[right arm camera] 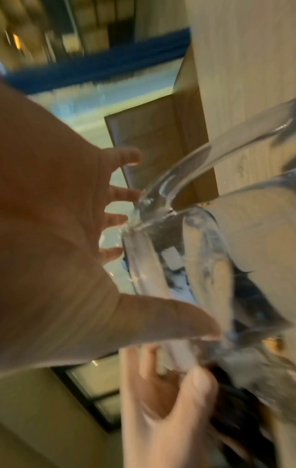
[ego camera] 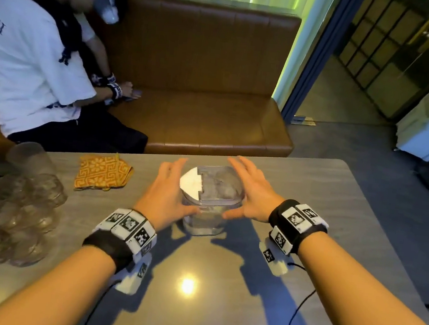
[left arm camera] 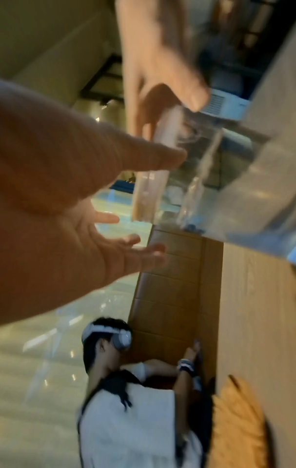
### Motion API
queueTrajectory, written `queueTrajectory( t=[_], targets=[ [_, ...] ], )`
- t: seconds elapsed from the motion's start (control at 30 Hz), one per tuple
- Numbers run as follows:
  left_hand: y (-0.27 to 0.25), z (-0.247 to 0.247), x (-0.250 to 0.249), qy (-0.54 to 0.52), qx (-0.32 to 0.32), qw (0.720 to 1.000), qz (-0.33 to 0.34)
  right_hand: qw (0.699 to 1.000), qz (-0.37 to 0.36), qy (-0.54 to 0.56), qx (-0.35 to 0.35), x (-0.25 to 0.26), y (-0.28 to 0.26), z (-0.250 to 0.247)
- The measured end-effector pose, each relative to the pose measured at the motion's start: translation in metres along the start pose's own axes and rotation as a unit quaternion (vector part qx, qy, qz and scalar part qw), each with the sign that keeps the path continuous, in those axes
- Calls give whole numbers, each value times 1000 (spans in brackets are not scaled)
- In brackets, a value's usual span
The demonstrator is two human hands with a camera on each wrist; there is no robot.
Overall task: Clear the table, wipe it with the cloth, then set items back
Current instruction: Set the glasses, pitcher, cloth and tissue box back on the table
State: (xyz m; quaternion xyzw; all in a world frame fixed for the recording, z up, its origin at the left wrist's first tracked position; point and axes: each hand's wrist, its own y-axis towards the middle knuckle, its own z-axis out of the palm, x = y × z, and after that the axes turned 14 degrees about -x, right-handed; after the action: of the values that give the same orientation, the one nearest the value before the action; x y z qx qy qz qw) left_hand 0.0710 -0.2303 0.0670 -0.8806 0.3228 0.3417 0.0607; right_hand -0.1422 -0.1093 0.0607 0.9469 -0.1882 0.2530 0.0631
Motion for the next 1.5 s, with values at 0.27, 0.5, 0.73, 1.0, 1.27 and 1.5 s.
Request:
queueTrajectory(
  t=[0.27,0.5,0.73,1.0,1.27,1.5],
  targets=[
    [-29,0,-5,-145,48,977,-149,993,84,51,-59,14,-33,-8],
    [-14,6,-16,-252,95,951,-153,991,48,-115,-49,26,-59,25],
    [-18,22,-13,-252,-30,935,-248,996,43,20,-73,13,-58,1],
    [-5,31,-3,-324,16,925,-199,991,62,37,-110,28,-68,35],
    [-10,21,-6,-182,-60,981,-39,980,-38,-109,-162,24,-40,7],
    [-9,18,-9,-67,-30,996,53,970,-66,-221,-80,12,-2,17]
  ],
)
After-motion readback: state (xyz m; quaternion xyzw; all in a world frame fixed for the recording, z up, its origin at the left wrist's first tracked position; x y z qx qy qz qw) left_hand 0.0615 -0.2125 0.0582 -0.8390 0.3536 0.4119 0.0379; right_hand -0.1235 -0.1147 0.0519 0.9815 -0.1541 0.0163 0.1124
